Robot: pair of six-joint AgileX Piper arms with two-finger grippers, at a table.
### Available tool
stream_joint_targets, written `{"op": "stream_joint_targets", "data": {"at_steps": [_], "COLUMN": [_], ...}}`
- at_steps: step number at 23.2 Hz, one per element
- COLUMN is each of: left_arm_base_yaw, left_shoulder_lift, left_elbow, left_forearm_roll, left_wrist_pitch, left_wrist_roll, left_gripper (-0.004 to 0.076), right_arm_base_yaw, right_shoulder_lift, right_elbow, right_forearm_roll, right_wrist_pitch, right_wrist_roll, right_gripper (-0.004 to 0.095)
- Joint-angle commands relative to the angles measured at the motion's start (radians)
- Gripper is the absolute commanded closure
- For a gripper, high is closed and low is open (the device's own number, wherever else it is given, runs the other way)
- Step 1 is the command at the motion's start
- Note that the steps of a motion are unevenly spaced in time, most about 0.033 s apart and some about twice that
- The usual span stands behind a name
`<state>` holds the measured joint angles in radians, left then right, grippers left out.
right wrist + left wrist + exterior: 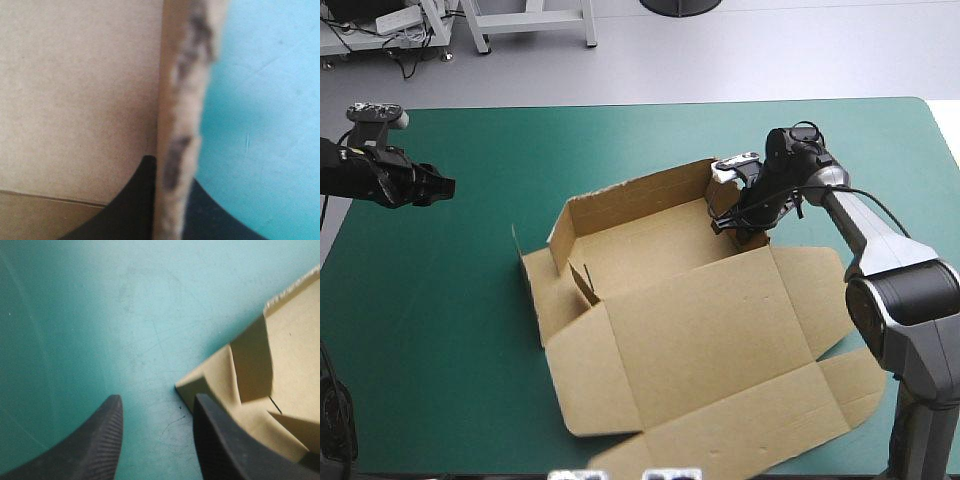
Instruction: Fold the box
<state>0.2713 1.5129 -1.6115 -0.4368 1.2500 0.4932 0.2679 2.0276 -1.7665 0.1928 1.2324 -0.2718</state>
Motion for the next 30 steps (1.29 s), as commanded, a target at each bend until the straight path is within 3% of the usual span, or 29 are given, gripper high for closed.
{"op": "stream_joint_targets", "data": {"at_steps": [1, 6, 14, 17, 21, 26, 30], "left_arm_base_yaw": [-0.002, -0.002, -0.002, 0.029, 0.117, 0.114, 0.067], "left_shoulder_lift": [-0.034, -0.034, -0.034, -0.032, 0.003, 0.01, 0.01], "left_elbow": [-0.027, -0.027, -0.027, -0.027, -0.027, 0.007, 0.01], "left_forearm_roll": [-0.043, -0.038, 0.006, -0.012, -0.369, -0.726, -0.769], "left_wrist_pitch": [0.036, 0.021, -0.041, -0.08, 0.052, 0.049, 0.049], "left_wrist_roll": [-0.01, -0.01, -0.01, -0.044, 0.084, 0.189, 0.213], "left_gripper": [0.0407, 0.0407, 0.0407, 0.0407, 0.0406, 0.0387, 0.0384], "right_arm_base_yaw": [-0.002, -0.037, -0.329, -0.39, -0.394, -0.392, -0.392], "right_shoulder_lift": [-0.079, -0.197, -0.501, -0.569, -0.602, -0.602, -0.602], "right_elbow": [-0.069, -0.134, -0.136, -0.136, -0.136, -0.136, -0.136], "right_forearm_roll": [0.057, 0.072, 0.3, 0.337, 0.452, 0.589, 0.595], "right_wrist_pitch": [0.025, 0.025, 0.027, 0.027, 0.027, 0.027, 0.025], "right_wrist_roll": [-0.03, -0.036, -0.157, -0.173, -0.199, -0.235, -0.239], "right_gripper": [0.0928, 0.0928, 0.0928, 0.0928, 0.0928, 0.0928, 0.0928]}}
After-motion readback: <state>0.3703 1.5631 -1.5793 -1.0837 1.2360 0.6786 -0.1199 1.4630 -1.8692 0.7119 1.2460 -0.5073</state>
